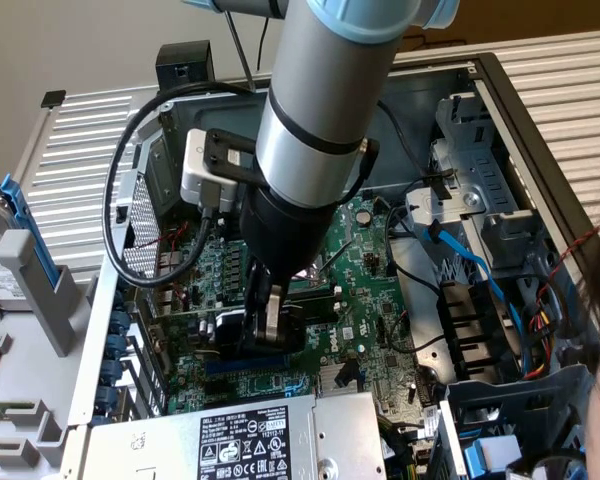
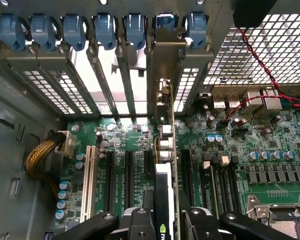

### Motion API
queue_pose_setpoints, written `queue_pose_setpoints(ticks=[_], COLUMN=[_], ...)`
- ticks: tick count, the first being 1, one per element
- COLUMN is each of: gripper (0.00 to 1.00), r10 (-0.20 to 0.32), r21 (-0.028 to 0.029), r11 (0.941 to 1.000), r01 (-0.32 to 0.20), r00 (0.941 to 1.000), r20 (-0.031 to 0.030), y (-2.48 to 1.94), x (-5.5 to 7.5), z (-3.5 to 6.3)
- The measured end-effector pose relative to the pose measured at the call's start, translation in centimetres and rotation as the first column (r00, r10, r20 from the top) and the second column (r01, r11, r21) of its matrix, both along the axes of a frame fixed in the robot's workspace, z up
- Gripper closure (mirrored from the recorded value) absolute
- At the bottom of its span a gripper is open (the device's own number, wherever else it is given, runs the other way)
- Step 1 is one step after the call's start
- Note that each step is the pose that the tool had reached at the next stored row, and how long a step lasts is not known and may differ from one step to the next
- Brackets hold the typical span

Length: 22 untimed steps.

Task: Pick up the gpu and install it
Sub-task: 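Insert the gpu into the slot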

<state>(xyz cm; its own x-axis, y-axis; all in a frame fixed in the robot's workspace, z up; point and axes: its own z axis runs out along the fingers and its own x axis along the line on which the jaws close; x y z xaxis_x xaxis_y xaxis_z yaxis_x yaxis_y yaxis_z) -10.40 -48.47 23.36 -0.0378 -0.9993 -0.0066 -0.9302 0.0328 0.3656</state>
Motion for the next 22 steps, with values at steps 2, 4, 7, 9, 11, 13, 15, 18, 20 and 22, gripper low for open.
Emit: queue_pose_setpoints(ticks=[2,4,7,9,11,13,15,18,20,22], gripper=[0.71,0.71,0.71,0.71,0.71,0.71,0.71,0.71,0.71,0.71], r10=[0.000,0.000,0.000,0.000,0.000,0.000,0.000,0.000,0.000,0.001], r21=[0.0001,0.0002,0.0004,0.0006,0.0010,0.0020,0.0024,0.0022,0.0024,0.0023], r11=[1.0000,1.0000,1.0000,1.0000,1.0000,1.0000,1.0000,1.0000,1.0000,1.0000], r01=[0.000,0.000,0.000,0.000,0.000,0.000,0.000,0.000,0.000,-0.001], r00=[1.0000,1.0000,1.0000,1.0000,1.0000,1.0000,1.0000,1.0000,1.0000,1.0000], r20=[0.0003,0.0013,0.0027,0.0031,0.0037,0.0049,0.0066,0.0071,0.0072,0.0071], y=[0.00,0.01,0.00,0.01,0.00,0.00,0.00,0.00,0.00,0.00], x=[0.01,0.01,0.02,0.03,0.03,0.03,0.03,0.03,0.03,0.03], z=[0.00,-0.01,0.00,-0.01,-0.03,-0.11,-0.21,-0.22,-0.23,-0.23])
